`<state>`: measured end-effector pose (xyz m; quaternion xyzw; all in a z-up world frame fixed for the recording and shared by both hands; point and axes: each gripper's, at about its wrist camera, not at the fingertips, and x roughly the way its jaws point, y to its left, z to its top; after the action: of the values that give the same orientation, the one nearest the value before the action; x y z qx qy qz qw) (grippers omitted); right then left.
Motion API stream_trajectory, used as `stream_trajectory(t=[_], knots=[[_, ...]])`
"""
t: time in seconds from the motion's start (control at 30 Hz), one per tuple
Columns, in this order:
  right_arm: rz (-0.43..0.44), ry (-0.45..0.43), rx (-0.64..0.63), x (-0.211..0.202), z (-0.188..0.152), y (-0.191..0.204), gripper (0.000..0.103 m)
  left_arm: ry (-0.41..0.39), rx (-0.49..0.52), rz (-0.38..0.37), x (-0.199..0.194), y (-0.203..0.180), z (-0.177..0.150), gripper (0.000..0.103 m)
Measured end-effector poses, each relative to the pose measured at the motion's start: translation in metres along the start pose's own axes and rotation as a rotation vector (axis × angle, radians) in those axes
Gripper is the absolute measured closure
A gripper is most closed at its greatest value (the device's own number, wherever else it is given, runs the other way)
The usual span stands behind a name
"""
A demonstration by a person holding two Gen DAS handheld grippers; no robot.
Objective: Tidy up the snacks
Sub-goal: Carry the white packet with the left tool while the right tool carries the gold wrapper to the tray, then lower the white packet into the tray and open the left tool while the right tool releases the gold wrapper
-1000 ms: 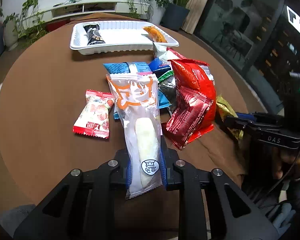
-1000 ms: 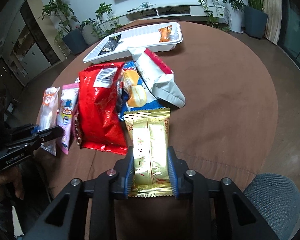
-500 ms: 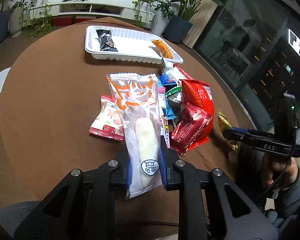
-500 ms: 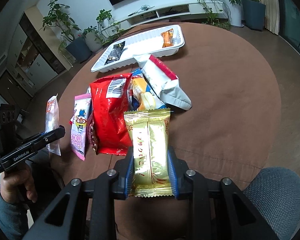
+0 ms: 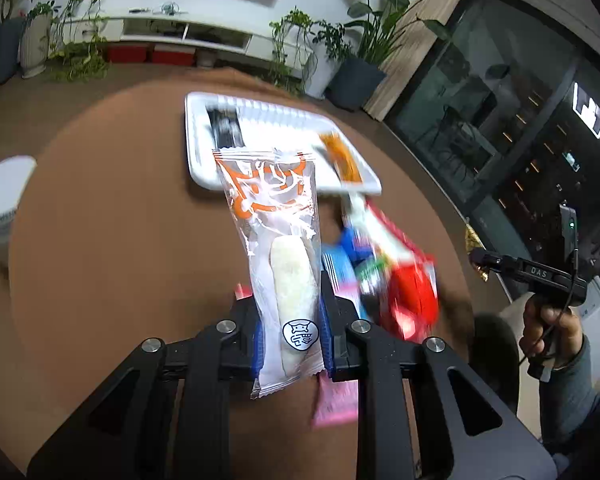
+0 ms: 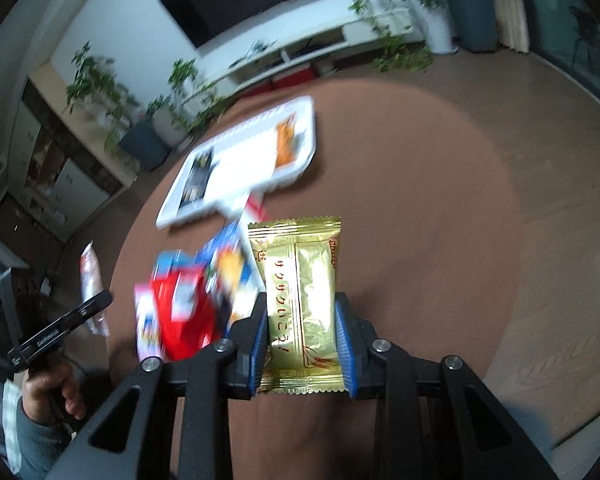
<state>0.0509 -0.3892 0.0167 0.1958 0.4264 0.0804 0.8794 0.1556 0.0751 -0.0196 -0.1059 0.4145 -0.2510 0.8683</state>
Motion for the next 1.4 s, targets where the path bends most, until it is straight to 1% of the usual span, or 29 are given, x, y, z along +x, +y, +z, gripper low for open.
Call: stream_trajectory(t=[0.07,0.17,0.2,0.33,0.4,0.5,0.6,0.7,0.9,1.03,1.13,1.23,1.4], knots=[[-0.007,-0.023,0.0,0.002,0.021,-0.001,0.07,-0.011,0.025,0.02,0.004,0.004,0.029,0.084],[-0.011,-0.051,-0.026,0.014,0.059,0.009,0.07,-0.014,0.06,0.035,0.015,0.008,0.069,0.084],[-0.006,-0.058,-0.036,0.022,0.074,0.014,0.07,-0.014,0.073,0.037,0.02,0.009,0.084,0.084],[0.045,-0.06,-0.047,0.052,0.114,0.034,0.07,0.0,0.114,0.069,0.047,0.013,0.133,0.084],[0.051,-0.055,-0.076,0.071,0.131,0.049,0.07,0.008,0.13,0.091,0.062,0.017,0.151,0.084],[0.064,-0.018,-0.113,0.106,0.153,0.07,0.07,0.029,0.12,0.092,0.084,0.026,0.166,0.084],[0.044,0.026,-0.152,0.14,0.163,0.085,0.07,0.065,0.126,0.119,0.112,0.033,0.171,0.084],[0.023,0.067,-0.174,0.167,0.164,0.091,0.07,0.096,0.131,0.145,0.14,0.034,0.166,0.084],[-0.026,0.141,-0.209,0.21,0.155,0.092,0.07,0.141,0.108,0.172,0.158,0.046,0.143,0.083],[-0.041,0.165,-0.214,0.221,0.149,0.085,0.07,0.163,0.102,0.173,0.168,0.047,0.129,0.083],[-0.055,0.18,-0.238,0.225,0.146,0.087,0.07,0.175,0.101,0.172,0.172,0.044,0.124,0.083],[-0.085,0.172,-0.284,0.225,0.144,0.092,0.07,0.179,0.104,0.181,0.17,0.042,0.119,0.083],[-0.105,0.171,-0.308,0.227,0.141,0.095,0.07,0.175,0.088,0.178,0.173,0.038,0.117,0.083]])
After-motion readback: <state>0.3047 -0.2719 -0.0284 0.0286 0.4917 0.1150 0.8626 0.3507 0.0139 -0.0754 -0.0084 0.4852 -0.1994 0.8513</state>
